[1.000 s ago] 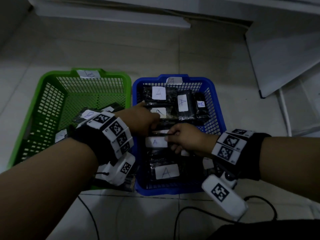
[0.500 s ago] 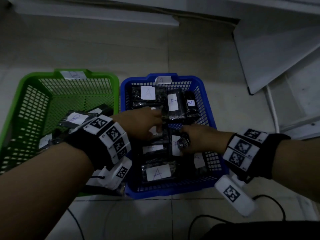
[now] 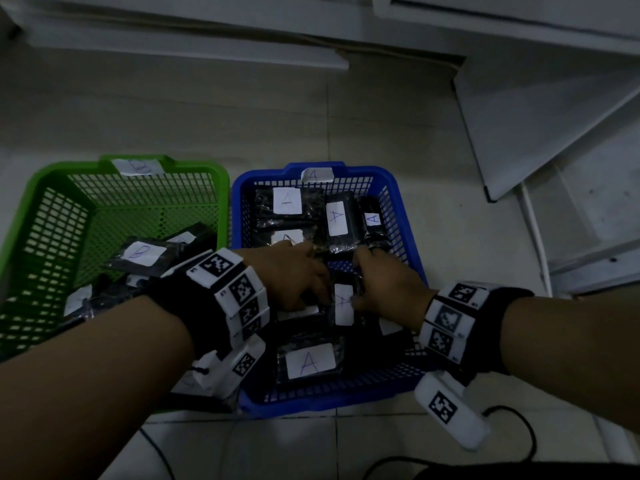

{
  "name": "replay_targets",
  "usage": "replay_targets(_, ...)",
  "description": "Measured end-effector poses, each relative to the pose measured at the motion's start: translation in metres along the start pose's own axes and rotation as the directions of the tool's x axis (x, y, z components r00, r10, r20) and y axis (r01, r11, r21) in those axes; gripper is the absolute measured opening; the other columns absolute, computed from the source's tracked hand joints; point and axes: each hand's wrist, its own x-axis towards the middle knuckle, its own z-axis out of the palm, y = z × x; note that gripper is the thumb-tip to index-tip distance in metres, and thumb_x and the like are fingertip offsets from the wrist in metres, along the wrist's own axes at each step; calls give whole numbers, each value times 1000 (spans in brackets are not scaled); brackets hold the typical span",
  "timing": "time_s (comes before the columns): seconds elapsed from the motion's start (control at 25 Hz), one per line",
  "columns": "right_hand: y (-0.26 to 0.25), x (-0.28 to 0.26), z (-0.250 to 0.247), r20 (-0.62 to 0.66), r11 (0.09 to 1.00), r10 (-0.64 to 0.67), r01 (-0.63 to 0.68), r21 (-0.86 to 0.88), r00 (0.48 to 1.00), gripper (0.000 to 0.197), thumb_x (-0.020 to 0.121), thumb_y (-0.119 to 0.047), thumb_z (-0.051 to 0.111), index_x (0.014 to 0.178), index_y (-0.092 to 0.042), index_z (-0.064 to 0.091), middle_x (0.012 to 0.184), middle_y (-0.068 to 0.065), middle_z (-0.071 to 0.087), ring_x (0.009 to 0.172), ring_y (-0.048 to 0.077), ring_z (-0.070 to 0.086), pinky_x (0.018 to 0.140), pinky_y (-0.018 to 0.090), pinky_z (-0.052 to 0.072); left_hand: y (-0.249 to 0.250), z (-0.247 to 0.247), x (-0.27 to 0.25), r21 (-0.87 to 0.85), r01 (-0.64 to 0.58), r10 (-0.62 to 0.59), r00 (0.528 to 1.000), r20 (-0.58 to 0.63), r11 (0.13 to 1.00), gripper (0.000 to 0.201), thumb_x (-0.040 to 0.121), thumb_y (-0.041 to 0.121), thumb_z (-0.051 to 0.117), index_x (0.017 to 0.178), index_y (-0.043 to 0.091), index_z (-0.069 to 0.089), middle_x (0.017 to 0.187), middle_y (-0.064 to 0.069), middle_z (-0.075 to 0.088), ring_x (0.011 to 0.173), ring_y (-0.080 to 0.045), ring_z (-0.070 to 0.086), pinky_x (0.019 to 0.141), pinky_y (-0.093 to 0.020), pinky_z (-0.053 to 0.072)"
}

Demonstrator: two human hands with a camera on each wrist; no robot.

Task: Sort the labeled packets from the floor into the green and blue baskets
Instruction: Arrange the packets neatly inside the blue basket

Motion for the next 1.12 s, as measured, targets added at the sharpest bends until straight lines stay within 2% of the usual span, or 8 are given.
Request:
replay_targets(0.16, 5, -6, 4, 117, 964, -115, 139, -226, 987, 99, 57, -56, 79, 133, -13, 33, 122, 15, 42, 109, 31, 46, 83, 39, 46, 1, 3, -3, -24, 5, -5, 1000, 2, 1000, 37, 92, 44, 45, 129, 45, 49, 148, 19, 28, 130, -22, 22, 101, -39, 26)
replay_targets(0.4, 0, -11, 16, -65, 911, -207, 168, -377, 976, 88, 53, -54, 76, 122, -3, 56, 97, 18, 59, 80, 35, 61, 58, 34, 45, 0, -1, -3, -11, 36, -36, 998, 51, 999, 40, 93, 45, 43, 132, 47, 44, 148, 18, 28, 132, -23, 23, 100, -40, 28)
replay_targets(0.56, 4, -11, 8, 6, 952, -166, 161, -262, 986, 82, 70, -52, 71, 134, -9, 43, 115, 15, 54, 103, 32, 54, 74, 37, 49, 1, 0, -3, -12, 45, -45, 998, 47, 999, 40, 93, 46, 43, 133, 46, 44, 149, 18, 27, 132, -23, 23, 101, -39, 28)
replay_targets(0.68, 10, 2, -16, 52, 986, -165, 164, 19, 985, 54, 72, -39, 75, 112, -11, 52, 105, 9, 57, 100, 26, 54, 76, 34, 45, 9, -1, 0, 7, 24, -24, 999, 21, 1000, 41, 92, 42, 48, 132, 49, 43, 149, 19, 24, 134, -21, 16, 105, -42, 22)
replay_targets(0.76, 12, 6, -26, -66, 975, -161, 169, 145, 985, 40, 73, -32, 75, 102, -11, 57, 97, 6, 57, 95, 23, 54, 71, 30, 41, 13, 1, 3, 60, 15, -16, 1000, 20, 998, 43, 91, 42, 49, 132, 50, 42, 150, 22, 22, 136, -20, 13, 106, -44, 21)
replay_targets(0.84, 15, 5, -31, -170, 975, -152, 176, 137, 974, 41, 74, -32, 74, 107, -14, 58, 101, 5, 54, 99, 22, 50, 74, 28, 39, 15, 3, 6, 104, 26, -30, 999, 39, 994, 44, 91, 43, 49, 133, 52, 40, 150, 23, 19, 138, -21, 11, 107, -44, 21)
replay_targets(0.96, 17, 2, -36, -188, 983, -157, 171, 61, 970, 48, 75, -35, 71, 117, -20, 56, 109, 5, 49, 108, 22, 43, 85, 32, 42, 14, 4, 9, 143, 53, -65, 995, 78, 988, 49, 90, 46, 49, 136, 53, 33, 152, 23, 13, 140, -23, 6, 109, -45, 19)
replay_targets(1.12, 13, 0, -37, -24, 987, -154, 153, -41, 988, 39, 80, -41, 66, 112, -19, 59, 106, 4, 57, 100, 21, 52, 74, 28, 41, 17, 8, 9, 150, 75, -88, 992, 86, 986, 49, 90, 46, 51, 135, 54, 33, 153, 17, 9, 141, -25, 3, 111, -47, 15)
